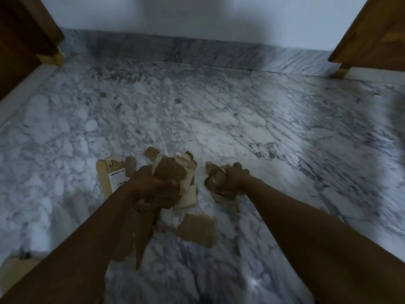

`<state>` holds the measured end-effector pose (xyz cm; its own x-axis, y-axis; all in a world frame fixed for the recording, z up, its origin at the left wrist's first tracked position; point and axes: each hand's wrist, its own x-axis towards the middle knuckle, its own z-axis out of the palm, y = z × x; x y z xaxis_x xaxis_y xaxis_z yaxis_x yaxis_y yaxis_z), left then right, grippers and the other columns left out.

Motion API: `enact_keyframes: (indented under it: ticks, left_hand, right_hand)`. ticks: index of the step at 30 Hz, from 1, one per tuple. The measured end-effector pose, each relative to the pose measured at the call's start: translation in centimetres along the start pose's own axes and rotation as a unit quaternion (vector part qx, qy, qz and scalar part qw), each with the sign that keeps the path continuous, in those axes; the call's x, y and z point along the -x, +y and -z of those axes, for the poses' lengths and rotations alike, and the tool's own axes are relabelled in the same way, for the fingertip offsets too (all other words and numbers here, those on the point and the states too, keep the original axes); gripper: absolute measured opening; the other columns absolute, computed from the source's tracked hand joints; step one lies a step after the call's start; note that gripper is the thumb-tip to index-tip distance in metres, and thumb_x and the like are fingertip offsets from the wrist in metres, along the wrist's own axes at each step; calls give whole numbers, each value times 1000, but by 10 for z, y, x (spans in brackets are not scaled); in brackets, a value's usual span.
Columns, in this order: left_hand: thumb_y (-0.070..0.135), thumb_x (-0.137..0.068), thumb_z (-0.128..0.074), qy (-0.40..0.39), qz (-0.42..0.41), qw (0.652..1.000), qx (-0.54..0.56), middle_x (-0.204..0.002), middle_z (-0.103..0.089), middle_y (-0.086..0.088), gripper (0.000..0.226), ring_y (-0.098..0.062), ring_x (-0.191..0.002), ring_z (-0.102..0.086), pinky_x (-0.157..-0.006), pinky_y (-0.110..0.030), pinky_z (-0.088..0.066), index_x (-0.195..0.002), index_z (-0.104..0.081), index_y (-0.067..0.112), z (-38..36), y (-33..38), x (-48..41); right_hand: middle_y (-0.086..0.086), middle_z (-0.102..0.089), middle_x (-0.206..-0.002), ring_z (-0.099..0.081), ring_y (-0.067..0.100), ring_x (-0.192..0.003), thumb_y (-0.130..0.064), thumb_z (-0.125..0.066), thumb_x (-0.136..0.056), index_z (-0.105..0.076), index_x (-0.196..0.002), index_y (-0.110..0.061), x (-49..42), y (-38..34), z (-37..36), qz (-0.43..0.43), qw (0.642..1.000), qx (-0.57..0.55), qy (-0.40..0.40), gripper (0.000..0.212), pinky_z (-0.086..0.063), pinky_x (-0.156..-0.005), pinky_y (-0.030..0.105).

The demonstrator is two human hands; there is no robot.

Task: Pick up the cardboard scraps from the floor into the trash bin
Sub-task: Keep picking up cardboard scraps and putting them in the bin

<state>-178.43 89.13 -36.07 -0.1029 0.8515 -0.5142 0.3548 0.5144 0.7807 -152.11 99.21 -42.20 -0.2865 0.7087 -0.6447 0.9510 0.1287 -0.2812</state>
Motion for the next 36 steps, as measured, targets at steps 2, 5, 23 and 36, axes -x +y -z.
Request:
enact_keyframes:
  ticks: [2,5,23,36]
  left_hand:
    - [26,-75,-83,10,-12,1000,25,-103,-75,-2,43,-20,-95,-72,-71,-32,-60,-115,-69,17,-5,-9,4]
    - [33,-73,-85,43,-20,999,21,-109,-73,1,50,-17,-99,-69,-82,-38,-59,-118,-66,18,-10,-19,4]
    - [38,-81,-66,-105,-120,982,97,-102,-74,-16,39,-29,-89,-70,-79,-43,-57,-100,-74,4,-144,228,27]
    - [32,-62,-76,-295,-263,918,4,-102,-75,-6,39,-29,-99,-70,-96,-48,-52,-99,-74,18,-386,446,146]
  right_hand:
    - [12,-29,-144,-28,42,-128,-63,-57,-76,-41,-139,-23,3,-16,-15,-64,994,-70,57,76,-36,-95,50]
    - [16,-28,-143,-32,42,-128,-55,-62,-84,-34,-141,-18,10,-25,-26,-138,978,-108,115,73,-35,-101,53]
    - [7,-72,-87,-65,14,-66,-19,-71,-85,-68,-110,-11,212,64,115,61,755,-610,234,26,-48,-52,27]
    - [4,-73,-115,-70,25,-106,-25,-78,-77,-55,-128,-20,463,297,188,8,599,-660,453,57,-54,-97,48]
